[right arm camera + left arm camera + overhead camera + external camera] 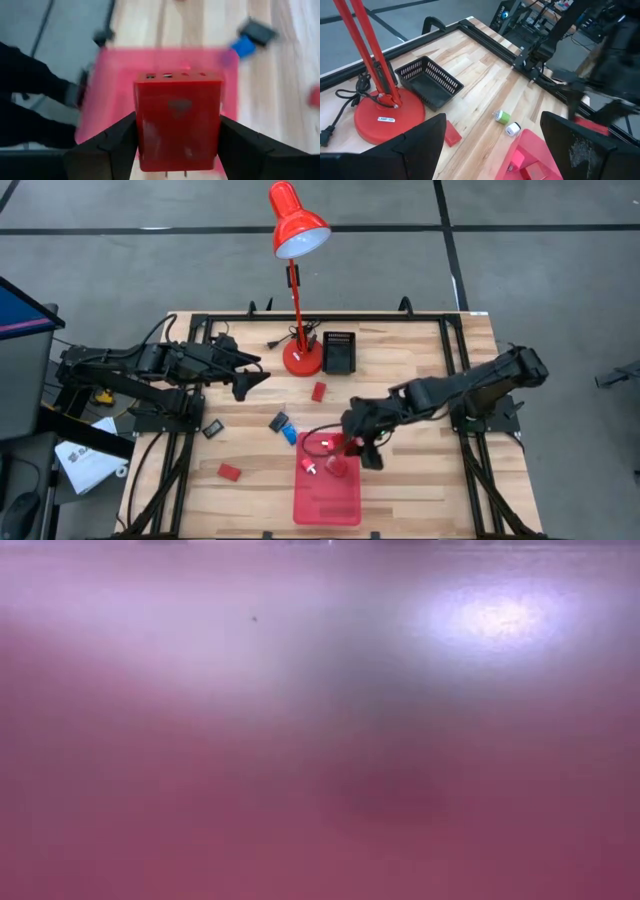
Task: Pick & Place Office items
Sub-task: Put the red charger adapter into the red bin, then put the green charger adapter into the red bin
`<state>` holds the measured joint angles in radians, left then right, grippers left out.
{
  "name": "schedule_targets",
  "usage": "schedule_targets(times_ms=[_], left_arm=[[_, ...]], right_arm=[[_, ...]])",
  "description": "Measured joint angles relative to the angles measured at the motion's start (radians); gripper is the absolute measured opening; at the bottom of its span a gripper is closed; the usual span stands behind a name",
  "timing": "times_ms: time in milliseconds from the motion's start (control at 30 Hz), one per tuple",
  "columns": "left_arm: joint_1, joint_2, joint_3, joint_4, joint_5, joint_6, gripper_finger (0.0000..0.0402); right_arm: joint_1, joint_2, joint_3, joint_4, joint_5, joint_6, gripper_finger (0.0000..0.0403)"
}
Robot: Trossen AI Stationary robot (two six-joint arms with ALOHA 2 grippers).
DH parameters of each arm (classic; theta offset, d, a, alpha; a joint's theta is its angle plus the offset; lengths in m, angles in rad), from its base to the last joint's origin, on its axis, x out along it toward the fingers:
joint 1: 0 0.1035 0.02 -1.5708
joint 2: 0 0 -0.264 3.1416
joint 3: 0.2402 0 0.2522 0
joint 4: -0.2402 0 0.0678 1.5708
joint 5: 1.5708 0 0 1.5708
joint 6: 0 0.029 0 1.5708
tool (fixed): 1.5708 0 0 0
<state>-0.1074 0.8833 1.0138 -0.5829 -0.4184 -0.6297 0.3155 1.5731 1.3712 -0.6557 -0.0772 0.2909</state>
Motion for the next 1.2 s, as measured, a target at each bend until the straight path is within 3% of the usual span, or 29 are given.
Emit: schedule_targets(times_ms=[267,433,733,900,1100,1200], left_arm=[[0.0,0.0,0.0,-0.001,0.042,0.03,0.032],[0.0,0.0,0.0,-0.006,0.095,0.046,0.032],[0.0,-0.001,0.0,-0.011,0.112,0.069,0.032],[0.0,-0.02,0.0,-0.033,0.112,0.069,0.032],[0.0,-0.046,0.001,-0.031,0.106,0.067,0.032],[0.0,-0.048,0.001,-0.027,0.088,0.06,0.032]], right_arm=[[0.027,0.229,0.152,-0.018,0.014,0.053,0.0211],[-0.01,0.302,0.157,-0.028,-0.044,0.201,0.0239],[-0.03,0.295,0.159,-0.047,-0.041,0.285,0.0259],[-0.032,0.258,0.155,-0.205,0.065,0.349,0.0259],[-0.064,0.163,0.12,-0.412,0.231,0.616,0.026],[-0.102,0.121,0.086,-0.441,0.262,0.807,0.026]])
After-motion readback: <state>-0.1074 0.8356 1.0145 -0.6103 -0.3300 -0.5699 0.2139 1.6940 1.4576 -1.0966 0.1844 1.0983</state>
